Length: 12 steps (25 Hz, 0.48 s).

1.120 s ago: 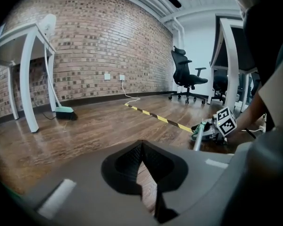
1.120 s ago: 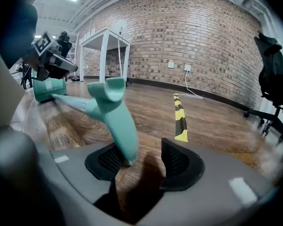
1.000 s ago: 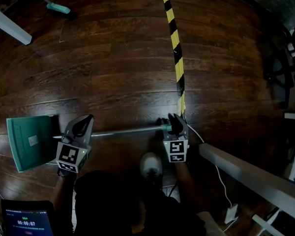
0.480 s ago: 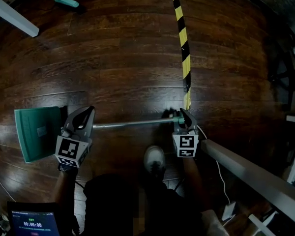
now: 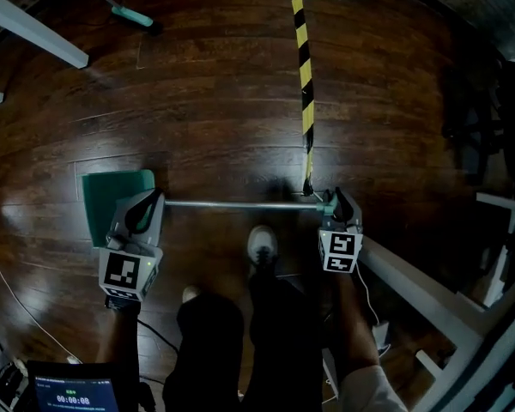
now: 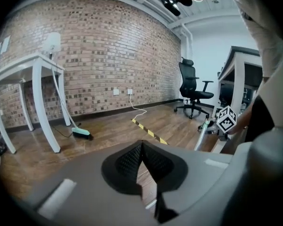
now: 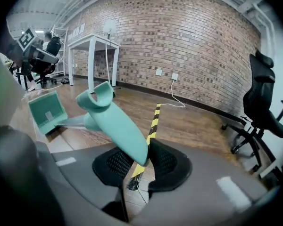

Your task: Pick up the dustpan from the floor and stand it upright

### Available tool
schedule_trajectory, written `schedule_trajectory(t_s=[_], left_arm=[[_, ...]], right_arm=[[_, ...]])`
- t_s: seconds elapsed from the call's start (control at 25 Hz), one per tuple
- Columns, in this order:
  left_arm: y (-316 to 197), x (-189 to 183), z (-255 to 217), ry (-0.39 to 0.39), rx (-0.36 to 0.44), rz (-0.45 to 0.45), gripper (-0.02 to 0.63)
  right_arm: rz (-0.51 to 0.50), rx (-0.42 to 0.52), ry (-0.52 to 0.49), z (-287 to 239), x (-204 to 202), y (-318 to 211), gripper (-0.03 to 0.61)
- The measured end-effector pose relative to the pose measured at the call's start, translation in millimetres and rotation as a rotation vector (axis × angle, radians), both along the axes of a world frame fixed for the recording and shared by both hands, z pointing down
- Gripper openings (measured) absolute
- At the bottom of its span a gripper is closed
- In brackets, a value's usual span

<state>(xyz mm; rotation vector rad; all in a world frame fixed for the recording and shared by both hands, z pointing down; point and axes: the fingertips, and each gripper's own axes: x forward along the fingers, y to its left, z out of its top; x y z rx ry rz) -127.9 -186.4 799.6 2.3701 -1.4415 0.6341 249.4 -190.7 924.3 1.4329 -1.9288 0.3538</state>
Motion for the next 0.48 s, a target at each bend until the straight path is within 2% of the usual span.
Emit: schedule_trajectory(t_s=[0.08,0.32,0.48], left_arm=[[-2,4,-37,-0.037,0.002,0.026,0.002],[-17,7,-159,-0.043,-0.002,0.044,0.002],[-23,4,-230,-0.084,0.032,0.068,0.002]], right_arm=[[0.009,-0.009,0.02,-36,4,1,0.106],[0.017,-0.051,0.148,-134,15,3,0.123],[0.048,-0.081,0.193,-189,19,-2,0.143]])
